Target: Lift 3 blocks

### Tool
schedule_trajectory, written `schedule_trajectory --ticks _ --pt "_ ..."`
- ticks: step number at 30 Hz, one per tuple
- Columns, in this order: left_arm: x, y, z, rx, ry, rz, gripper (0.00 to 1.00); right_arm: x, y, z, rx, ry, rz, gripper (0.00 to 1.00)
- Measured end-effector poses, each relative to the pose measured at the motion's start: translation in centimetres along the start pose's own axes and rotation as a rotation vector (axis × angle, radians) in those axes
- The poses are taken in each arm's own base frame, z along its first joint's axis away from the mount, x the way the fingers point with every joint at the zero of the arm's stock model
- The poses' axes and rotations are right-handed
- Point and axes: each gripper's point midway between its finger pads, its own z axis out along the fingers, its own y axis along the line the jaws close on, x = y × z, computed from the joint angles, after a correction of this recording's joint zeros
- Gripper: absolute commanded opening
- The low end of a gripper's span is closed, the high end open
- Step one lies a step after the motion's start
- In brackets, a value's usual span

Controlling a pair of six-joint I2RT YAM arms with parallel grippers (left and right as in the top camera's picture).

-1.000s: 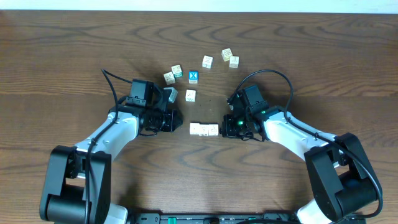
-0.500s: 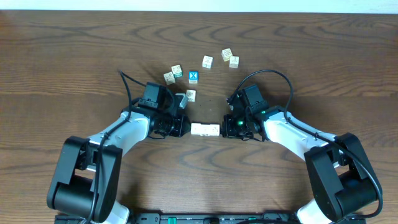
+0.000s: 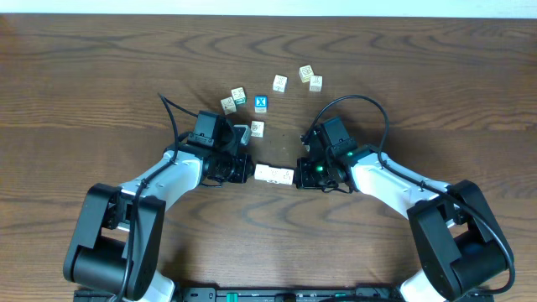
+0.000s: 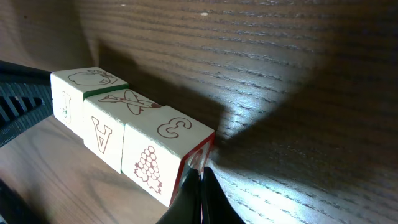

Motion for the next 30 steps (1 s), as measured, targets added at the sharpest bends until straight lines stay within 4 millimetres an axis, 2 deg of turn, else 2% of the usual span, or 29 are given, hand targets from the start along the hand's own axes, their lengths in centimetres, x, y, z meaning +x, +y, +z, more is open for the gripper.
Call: schedule_trajectory --ticks 30 --pt "-0.1 0.1 0.0 -0.006 -0.005 -0.005 0.07 -1.1 0.3 0.0 -0.01 -0.045 0.028 0.01"
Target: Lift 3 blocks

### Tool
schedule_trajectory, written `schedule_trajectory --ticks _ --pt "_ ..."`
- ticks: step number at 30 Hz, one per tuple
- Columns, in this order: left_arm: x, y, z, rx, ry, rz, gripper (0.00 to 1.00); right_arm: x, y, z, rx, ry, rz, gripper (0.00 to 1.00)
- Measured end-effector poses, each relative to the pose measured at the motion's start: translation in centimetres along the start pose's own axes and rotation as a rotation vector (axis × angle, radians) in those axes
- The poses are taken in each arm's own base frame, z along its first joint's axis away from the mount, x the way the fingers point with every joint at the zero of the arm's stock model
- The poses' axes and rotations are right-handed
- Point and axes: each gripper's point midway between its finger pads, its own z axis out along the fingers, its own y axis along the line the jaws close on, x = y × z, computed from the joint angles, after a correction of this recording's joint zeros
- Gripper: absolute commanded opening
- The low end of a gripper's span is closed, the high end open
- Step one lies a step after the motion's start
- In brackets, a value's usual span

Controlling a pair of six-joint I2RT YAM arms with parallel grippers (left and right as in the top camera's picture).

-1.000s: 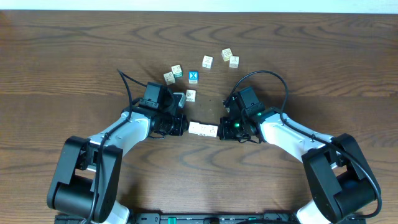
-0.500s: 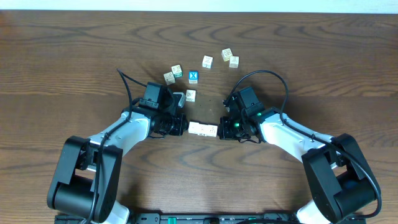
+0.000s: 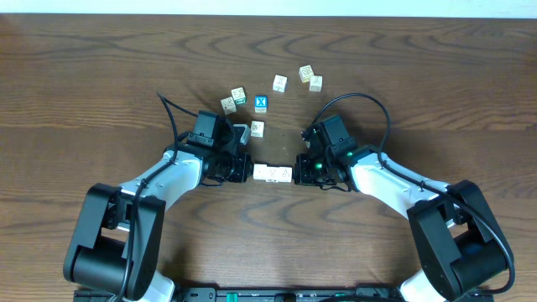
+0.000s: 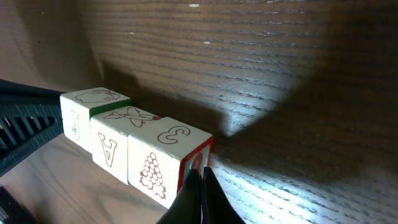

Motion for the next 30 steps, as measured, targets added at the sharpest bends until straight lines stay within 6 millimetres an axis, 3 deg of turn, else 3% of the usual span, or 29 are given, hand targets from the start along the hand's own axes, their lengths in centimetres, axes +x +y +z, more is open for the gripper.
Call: schedule_trajectory --ticks 19,30 --pt "0.0 0.0 0.0 0.0 0.0 -0.008 0.07 -0.1 -0.1 0.0 0.0 -0.002 0.003 0.01" --pt "0.0 0.0 0.0 0.001 0.0 -0.01 0.07 -0.7 -1.2 -0.5 0.009 -0.012 0.04 0.01"
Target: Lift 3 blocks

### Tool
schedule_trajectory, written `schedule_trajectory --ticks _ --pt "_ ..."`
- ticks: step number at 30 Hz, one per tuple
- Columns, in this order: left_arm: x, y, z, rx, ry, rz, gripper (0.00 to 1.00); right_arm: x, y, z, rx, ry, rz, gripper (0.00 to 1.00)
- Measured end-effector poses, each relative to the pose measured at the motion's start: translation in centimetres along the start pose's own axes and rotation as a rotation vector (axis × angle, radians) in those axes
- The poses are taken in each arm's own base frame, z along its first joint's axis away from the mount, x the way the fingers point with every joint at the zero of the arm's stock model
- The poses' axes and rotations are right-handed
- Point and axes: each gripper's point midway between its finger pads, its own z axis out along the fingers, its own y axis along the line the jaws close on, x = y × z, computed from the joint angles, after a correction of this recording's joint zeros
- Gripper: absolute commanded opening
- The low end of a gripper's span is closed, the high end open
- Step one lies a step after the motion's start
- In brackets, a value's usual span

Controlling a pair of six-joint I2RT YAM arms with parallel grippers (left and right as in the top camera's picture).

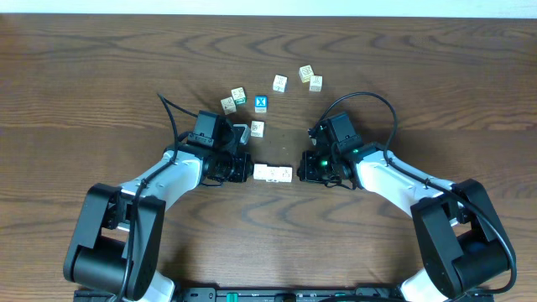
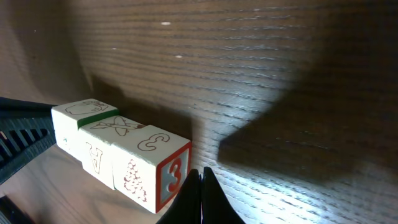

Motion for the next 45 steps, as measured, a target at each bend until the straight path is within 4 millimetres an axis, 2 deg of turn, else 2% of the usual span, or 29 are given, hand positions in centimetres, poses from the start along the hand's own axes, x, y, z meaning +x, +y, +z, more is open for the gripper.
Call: schedule_trajectory --ticks 45 --pt "0.0 -0.05 0.0 0.003 0.0 0.0 0.07 0.58 0.97 -0.05 -0.056 0.034 0.011 0.01"
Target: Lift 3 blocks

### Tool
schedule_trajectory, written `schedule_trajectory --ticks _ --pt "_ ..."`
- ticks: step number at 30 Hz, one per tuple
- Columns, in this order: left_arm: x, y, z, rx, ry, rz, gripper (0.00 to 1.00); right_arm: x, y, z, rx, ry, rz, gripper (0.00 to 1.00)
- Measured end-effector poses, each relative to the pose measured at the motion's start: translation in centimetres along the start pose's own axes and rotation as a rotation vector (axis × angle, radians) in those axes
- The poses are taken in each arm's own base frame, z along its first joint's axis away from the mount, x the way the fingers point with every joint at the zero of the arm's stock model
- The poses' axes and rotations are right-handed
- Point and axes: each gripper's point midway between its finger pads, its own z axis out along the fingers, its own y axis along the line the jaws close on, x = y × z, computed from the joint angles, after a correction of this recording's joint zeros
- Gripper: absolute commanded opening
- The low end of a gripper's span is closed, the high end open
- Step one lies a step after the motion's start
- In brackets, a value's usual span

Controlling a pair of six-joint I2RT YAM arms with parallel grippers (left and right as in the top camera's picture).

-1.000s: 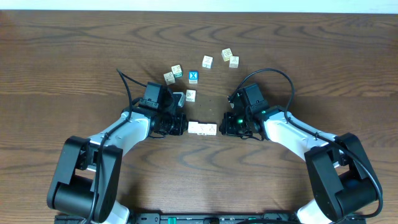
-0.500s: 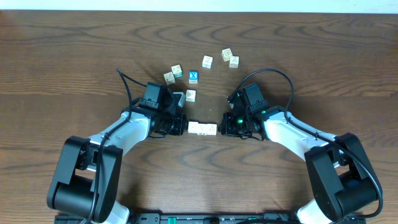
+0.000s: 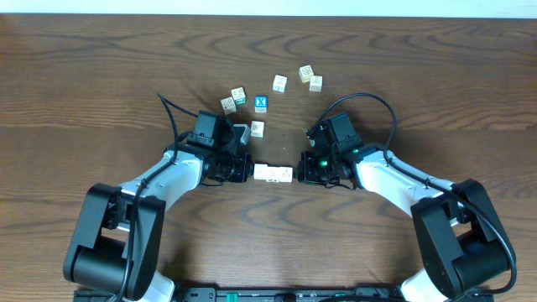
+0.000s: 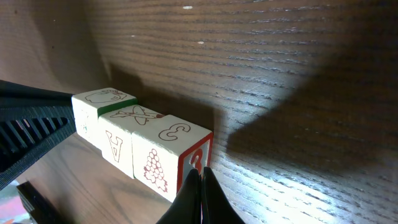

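Observation:
Three cream blocks lie end to end in a row between my two grippers. In the right wrist view the nearest block bears a red 3 and grapes, the middle block an A, and the far block has a green edge. My right gripper is shut, and its closed tips touch the red end face of the 3 block. My left gripper sits at the row's other end, where its black ribbed finger shows. Whether the row is off the table cannot be told.
Several loose blocks lie behind the grippers, among them a blue X block, a cream block just behind the left gripper, and a pair at the back. Black cables arch over both wrists.
My right gripper, shut, stood a little off to the right of the 3 block with the red end face in full view. Now its tips are against that face again. The row has not moved.
At first the row lay slightly askew with my shut right gripper at its right end and my left gripper at the other. A second later the row was straighter. Then the right gripper stood clear of the block, and now it touches it again.

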Motion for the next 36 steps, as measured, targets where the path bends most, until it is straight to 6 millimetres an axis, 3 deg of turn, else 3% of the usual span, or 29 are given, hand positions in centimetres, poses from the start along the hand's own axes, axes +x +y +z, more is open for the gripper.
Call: schedule_trajectory --ticks 36 --pt "-0.02 0.09 -0.01 -0.005 -0.001 -0.001 0.07 -0.17 0.54 0.42 0.014 -0.025 -0.009 0.01"
